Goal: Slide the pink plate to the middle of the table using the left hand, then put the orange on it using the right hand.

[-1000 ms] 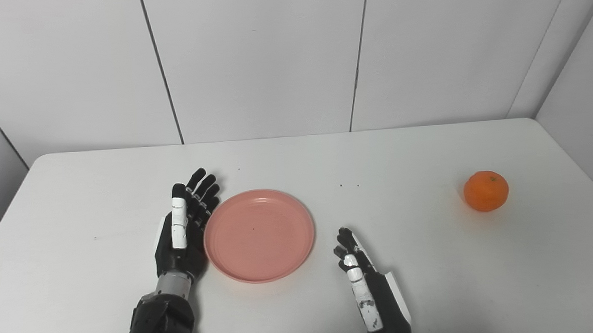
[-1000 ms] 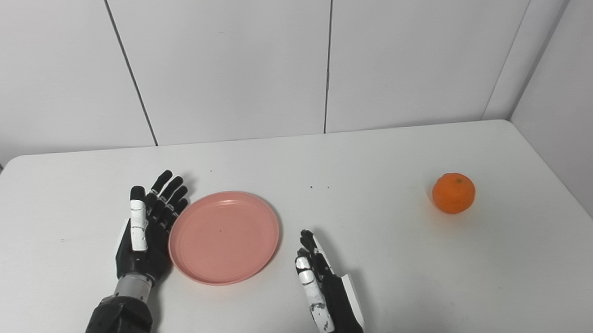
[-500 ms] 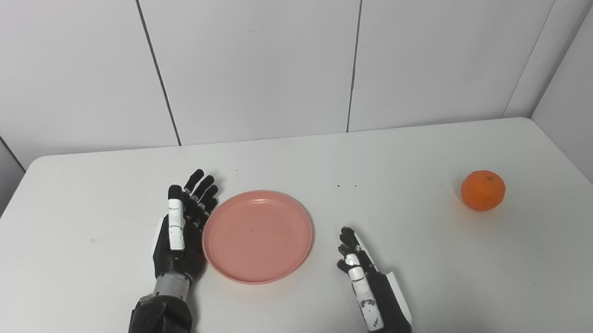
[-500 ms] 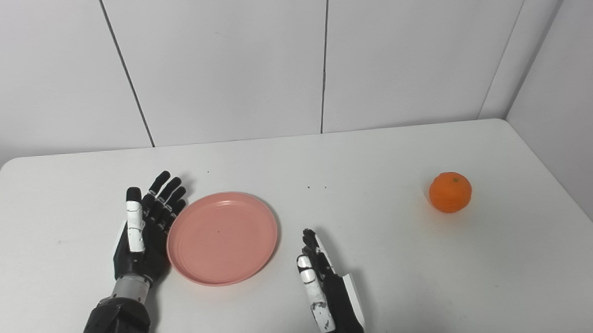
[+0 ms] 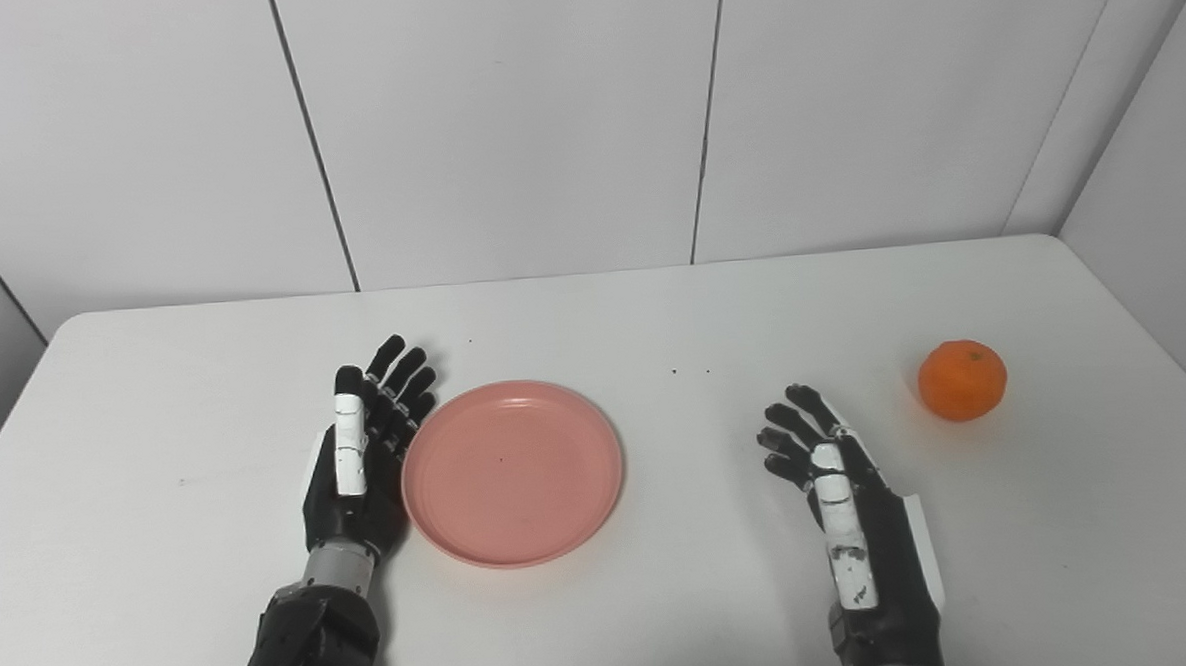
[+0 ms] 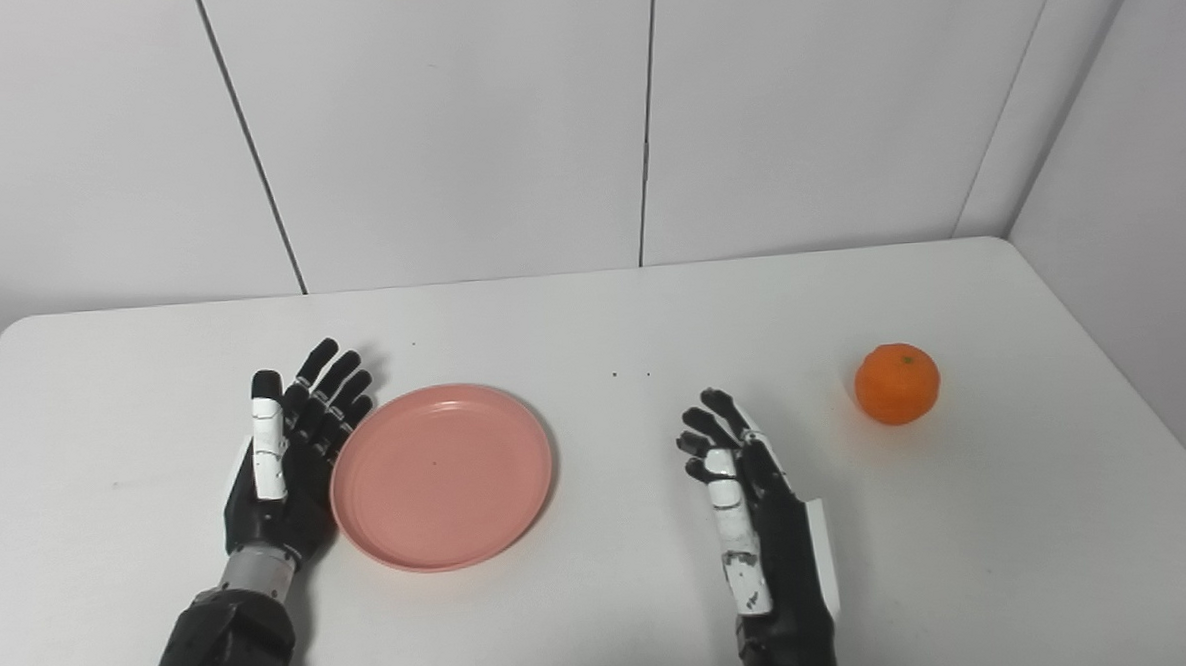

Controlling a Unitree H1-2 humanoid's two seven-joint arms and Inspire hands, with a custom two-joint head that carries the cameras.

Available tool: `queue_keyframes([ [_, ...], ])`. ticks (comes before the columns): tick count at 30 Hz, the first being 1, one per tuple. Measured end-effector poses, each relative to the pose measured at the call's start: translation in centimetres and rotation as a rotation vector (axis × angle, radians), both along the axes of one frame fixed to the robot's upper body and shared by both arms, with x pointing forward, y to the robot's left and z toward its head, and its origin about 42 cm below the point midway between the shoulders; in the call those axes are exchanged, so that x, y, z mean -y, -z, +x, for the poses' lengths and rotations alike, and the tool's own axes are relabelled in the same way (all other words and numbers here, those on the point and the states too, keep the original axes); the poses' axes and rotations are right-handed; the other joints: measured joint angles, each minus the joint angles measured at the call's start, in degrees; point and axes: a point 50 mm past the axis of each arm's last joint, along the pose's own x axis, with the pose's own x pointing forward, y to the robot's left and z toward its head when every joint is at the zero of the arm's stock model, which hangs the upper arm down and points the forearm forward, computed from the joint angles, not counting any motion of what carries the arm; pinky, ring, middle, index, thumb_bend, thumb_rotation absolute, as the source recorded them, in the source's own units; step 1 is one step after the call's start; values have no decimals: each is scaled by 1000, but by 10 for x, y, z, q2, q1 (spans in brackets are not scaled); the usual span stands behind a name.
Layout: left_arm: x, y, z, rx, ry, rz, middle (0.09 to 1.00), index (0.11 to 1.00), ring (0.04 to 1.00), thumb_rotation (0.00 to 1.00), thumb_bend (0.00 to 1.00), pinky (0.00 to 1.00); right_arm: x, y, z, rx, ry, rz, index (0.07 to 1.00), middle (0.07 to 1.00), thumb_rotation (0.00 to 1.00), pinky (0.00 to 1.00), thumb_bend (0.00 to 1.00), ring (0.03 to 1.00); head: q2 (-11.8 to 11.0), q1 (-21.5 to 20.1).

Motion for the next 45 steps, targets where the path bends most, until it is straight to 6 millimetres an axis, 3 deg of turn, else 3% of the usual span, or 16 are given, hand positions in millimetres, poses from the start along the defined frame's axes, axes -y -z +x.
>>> queue_keyframes([
  [3, 0, 0, 1, -1, 2, -11, 893, 858, 920, 828, 904, 990, 15, -1, 2, -32, 7, -38, 833, 788, 941, 770, 884, 774, 0, -1],
  [7, -3, 1, 1, -5, -4, -9, 892, 851, 923, 838, 880, 1000, 35, -7, 9, -29, 30, -118, 853, 793, 964, 716, 858, 756, 0, -3],
  [11, -2, 3, 1, -13, -1, -8, 894, 863, 921, 843, 887, 1000, 60, -16, 21, -1, -12, -348, 845, 803, 969, 699, 821, 752, 0, -1],
  [15, -3, 4, 1, -17, -4, -9, 884, 856, 913, 833, 891, 1000, 84, -28, 31, 17, 24, -515, 829, 789, 975, 656, 862, 736, -1, -1],
  [22, -4, 4, 3, -14, 7, 0, 878, 848, 911, 837, 910, 999, 99, -39, 48, -5, 43, -880, 830, 800, 977, 618, 867, 728, 1, 2],
  [26, -5, 4, 4, -15, 6, 2, 877, 847, 909, 843, 892, 1000, 109, -45, 60, -14, 73, -1006, 821, 788, 981, 648, 874, 733, 2, 3],
  [36, -7, 4, 4, -14, 8, 9, 877, 851, 906, 858, 884, 984, 128, -54, 88, -36, 134, -1155, 836, 809, 999, 688, 875, 765, 1, 3],
  [45, -7, 4, 5, -13, 11, 14, 869, 853, 898, 861, 889, 987, 137, -68, 112, -14, 177, -1248, 806, 796, 948, 700, 830, 765, 2, 6],
])
